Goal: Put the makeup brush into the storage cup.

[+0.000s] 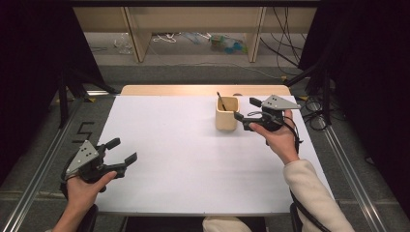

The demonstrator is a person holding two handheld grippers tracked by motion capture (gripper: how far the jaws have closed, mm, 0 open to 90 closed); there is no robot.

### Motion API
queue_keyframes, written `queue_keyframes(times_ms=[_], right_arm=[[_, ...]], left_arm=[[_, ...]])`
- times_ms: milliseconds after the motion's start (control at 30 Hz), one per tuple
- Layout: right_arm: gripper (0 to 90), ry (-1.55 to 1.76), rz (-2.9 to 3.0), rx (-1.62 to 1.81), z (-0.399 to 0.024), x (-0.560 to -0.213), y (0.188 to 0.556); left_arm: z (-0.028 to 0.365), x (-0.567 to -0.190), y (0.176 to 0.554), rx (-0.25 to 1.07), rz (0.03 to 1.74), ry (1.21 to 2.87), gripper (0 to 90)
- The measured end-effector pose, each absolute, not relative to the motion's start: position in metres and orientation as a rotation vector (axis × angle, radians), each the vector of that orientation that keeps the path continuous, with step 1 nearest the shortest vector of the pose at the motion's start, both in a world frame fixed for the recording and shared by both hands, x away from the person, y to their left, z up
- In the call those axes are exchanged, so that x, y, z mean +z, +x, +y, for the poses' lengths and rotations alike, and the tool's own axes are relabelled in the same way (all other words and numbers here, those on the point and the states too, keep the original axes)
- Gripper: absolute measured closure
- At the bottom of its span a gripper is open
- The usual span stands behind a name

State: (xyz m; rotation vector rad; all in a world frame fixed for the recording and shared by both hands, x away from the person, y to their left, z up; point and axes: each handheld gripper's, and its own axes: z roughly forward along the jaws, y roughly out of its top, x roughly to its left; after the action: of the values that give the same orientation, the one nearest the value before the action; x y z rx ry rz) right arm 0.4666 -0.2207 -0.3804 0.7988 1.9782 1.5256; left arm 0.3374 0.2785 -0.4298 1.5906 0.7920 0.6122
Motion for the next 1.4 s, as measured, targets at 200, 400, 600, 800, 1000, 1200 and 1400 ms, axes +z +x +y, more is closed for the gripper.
queue_keyframes(times_ms=[200, 400, 600, 800, 1000, 1200, 1400], right_arm=[[18.4, 0.787, 1.979, 1.534, -0.225, -0.382, 0.451], [18.5, 0.767, 1.974, 1.55, -0.226, -0.383, 0.433], [18.4, 0.757, 1.974, 1.563, -0.228, -0.387, 0.416], [18.2, 0.757, 1.97, 1.573, -0.233, -0.393, 0.4], [17.9, 0.766, 1.972, 1.591, -0.247, -0.394, 0.38], [18.2, 0.786, 1.918, 1.594, -0.263, -0.397, 0.368], [18.2, 0.825, 1.941, 1.58, -0.265, -0.408, 0.358]], left_arm=[[0.278, -0.43, 0.337, 0.613, 0.794, 1.592, 15.3], [0.278, -0.429, 0.337, 0.613, 0.794, 1.587, 15.4], [0.278, -0.429, 0.337, 0.615, 0.792, 1.589, 15.3], [0.278, -0.429, 0.337, 0.617, 0.796, 1.586, 15.3], [0.279, -0.429, 0.337, 0.622, 0.799, 1.576, 15.4], [0.279, -0.429, 0.337, 0.625, 0.796, 1.564, 15.3], [0.279, -0.428, 0.336, 0.634, 0.798, 1.558, 15.3]])
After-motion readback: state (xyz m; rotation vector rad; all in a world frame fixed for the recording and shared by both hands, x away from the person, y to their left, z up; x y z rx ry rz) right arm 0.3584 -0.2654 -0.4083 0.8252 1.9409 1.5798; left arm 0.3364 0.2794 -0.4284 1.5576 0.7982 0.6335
